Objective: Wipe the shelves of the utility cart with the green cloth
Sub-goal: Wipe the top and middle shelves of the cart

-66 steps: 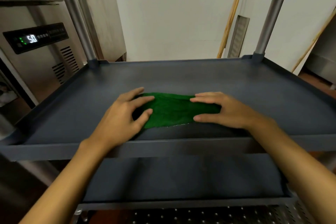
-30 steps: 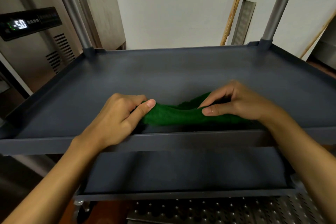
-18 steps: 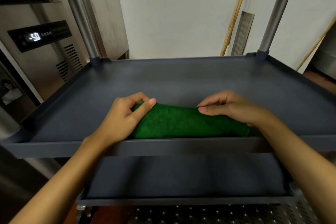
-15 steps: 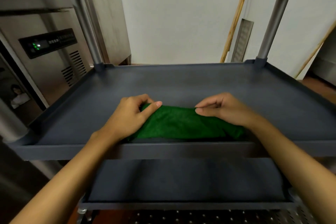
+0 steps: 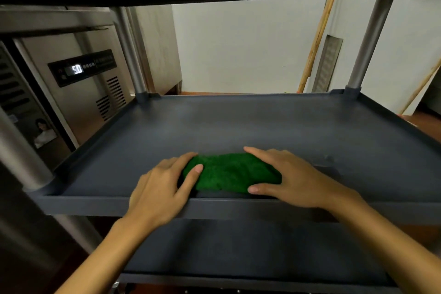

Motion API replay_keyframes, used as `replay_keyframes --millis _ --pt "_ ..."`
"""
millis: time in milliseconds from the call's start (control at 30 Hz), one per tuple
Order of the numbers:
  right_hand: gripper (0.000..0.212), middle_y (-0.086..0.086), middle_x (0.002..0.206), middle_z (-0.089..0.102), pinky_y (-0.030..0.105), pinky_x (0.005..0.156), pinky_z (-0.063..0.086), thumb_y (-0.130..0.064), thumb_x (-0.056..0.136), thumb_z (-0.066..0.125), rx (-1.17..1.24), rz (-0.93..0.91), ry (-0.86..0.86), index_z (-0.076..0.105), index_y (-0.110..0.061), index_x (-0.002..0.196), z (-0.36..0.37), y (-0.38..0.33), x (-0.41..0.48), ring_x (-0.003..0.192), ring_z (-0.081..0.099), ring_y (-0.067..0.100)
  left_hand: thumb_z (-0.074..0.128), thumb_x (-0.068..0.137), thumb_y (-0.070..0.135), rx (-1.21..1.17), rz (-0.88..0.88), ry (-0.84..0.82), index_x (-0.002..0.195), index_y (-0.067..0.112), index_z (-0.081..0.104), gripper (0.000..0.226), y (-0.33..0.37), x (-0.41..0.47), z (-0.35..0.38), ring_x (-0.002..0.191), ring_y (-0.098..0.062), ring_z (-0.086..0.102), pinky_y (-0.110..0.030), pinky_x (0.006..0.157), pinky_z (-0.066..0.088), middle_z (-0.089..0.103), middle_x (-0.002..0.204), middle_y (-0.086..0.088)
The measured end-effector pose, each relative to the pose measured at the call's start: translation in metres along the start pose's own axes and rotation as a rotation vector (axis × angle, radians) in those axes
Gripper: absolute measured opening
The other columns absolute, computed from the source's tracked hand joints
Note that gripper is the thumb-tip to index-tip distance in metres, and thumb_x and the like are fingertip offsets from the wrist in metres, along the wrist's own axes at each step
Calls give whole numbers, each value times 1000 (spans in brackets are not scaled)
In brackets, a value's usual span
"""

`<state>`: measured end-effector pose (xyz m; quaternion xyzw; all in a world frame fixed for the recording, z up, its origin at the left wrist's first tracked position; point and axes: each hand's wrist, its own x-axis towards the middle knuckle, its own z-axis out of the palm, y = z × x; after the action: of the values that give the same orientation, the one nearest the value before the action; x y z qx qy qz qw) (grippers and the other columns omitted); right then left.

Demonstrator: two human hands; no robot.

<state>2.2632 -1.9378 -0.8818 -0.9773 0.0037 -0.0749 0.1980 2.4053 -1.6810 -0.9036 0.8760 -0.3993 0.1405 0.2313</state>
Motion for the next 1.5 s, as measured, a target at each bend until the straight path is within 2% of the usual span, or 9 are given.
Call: replay_keyframes --millis 167,400,500,633,767,1033,1200,1367,1500 --pt "77 -13 126 48 37 100 42 -65 85 57 41 -136 -67 13 -56 147 8 -10 27 115 48 11 28 94 69 -184 -40 99 132 33 49 57 4 5 0 128 -12 50 -38 105 44 55 136 11" --pt "44 -1 110 54 43 88 50 -47 84 62 27 -313 -148 54 -33 125 48 -75 105 99 57 22 18 96 69 40 -93 307 132 28 58 68 6 5 2 149 -19 30 -58 121 7 54 144 5" --pt "35 5 115 60 45 80 54 -35 81 58 -17 -360 -134 56 -28 115 58 -96 125 97 62 29 17 98 65 131 -109 319 130 28 61 66 4 6 2 146 -19 36 -60 120 8 59 140 4" --pt "45 0 97 58 43 76 53 -53 72 61 80 -269 -74 64 -22 105 57 -86 121 85 60 22 12 101 59 174 -119 321 133 22 60 68 -2 7 4 146 -23 35 -61 118 11 58 142 -2" --pt "46 -2 93 55 39 80 49 -41 76 70 108 -230 -80 62 -38 121 42 -58 95 87 56 17 15 100 58 149 -168 301 137 20 55 66 -1 9 7 148 -23 32 -59 120 12 53 148 -6" --pt "46 -8 100 60 24 86 47 -19 81 76 231 3 0 66 -38 122 -23 41 -10 91 61 8 22 99 58 66 -181 255 127 20 58 60 -1 15 8 126 -32 54 -54 106 36 63 132 -10" --pt "48 -7 116 62 40 102 43 -13 79 79 185 213 70 68 -39 119 -70 103 -88 109 59 10 26 99 54 65 -172 255 121 19 60 54 2 14 9 120 -35 57 -53 102 38 66 123 -12" --pt "50 -16 137 51 43 116 16 -65 70 65 -191 473 205 54 -64 119 -86 109 -124 133 39 15 30 100 48 71 -139 258 118 17 62 49 9 13 11 115 -36 59 -51 100 39 68 118 -14" --pt "86 12 151 34 51 113 21 -71 77 58 -405 835 354 27 -39 150 -66 80 -125 139 24 36 35 100 40 59 -61 318 111 13 63 41 17 12 13 110 -35 61 -52 98 40 69 111 -13"
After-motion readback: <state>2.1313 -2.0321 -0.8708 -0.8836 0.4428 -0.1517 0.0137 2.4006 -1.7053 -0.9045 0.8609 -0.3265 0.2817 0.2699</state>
